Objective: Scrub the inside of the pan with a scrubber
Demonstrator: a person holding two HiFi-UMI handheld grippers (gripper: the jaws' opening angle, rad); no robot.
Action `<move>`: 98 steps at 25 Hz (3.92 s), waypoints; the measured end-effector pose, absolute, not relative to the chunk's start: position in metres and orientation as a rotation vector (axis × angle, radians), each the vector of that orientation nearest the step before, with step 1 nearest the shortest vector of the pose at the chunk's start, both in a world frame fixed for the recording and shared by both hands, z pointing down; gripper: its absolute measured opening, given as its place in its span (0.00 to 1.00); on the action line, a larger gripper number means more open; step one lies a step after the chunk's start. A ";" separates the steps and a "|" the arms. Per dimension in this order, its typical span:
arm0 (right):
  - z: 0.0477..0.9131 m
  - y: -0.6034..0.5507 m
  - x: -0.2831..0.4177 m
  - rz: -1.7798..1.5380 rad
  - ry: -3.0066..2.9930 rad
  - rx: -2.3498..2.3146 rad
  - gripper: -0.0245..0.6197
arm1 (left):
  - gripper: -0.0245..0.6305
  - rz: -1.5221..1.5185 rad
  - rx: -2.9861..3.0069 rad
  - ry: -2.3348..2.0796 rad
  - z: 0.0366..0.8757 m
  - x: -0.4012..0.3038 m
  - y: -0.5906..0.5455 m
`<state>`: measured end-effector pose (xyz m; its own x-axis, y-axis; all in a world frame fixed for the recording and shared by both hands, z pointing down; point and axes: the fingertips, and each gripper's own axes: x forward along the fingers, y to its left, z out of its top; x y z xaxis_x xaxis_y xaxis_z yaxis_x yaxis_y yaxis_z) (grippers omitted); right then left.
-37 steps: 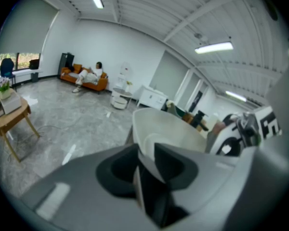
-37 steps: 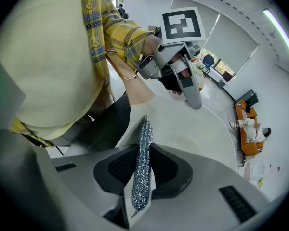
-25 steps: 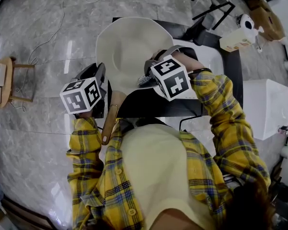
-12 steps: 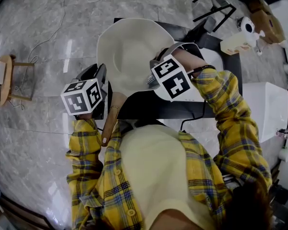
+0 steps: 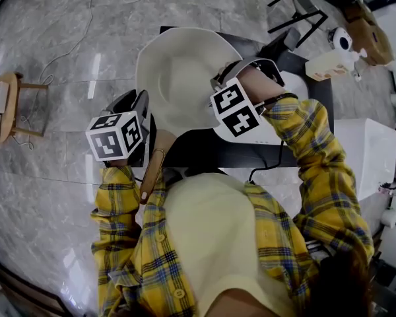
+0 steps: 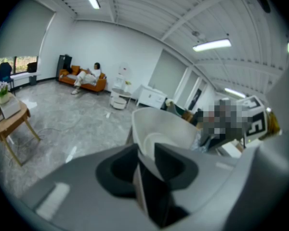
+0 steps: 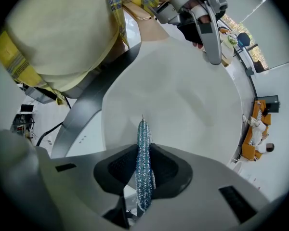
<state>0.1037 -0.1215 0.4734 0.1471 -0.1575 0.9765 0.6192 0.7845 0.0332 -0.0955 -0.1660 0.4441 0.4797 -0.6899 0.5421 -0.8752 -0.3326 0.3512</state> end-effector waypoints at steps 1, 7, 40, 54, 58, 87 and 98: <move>0.474 -0.125 0.105 -0.597 -1.300 -0.417 0.16 | 0.21 0.396 2.121 -1.288 0.444 -0.095 -0.166; 0.479 -0.156 0.115 -0.696 -1.214 -0.333 0.16 | 0.21 0.404 2.120 -1.288 0.444 -0.094 -0.166; 0.467 -0.250 0.061 -1.160 -1.290 -0.017 0.16 | 0.21 0.401 2.114 -1.293 0.444 -0.094 -0.165; 0.443 -0.263 0.019 -1.271 -1.416 0.101 0.16 | 0.20 0.403 2.111 -1.299 0.444 -0.095 -0.165; 0.440 -0.260 0.013 -1.273 -1.462 0.123 0.16 | 0.20 0.406 2.109 -1.300 0.444 -0.095 -0.165; 0.440 -0.270 0.026 -0.657 -1.896 0.764 0.16 | 0.20 0.399 2.106 -1.312 0.445 -0.095 -0.165; 0.460 -0.263 0.030 -0.532 -1.922 0.764 0.16 | 0.20 0.393 2.102 -1.317 0.445 -0.095 -0.165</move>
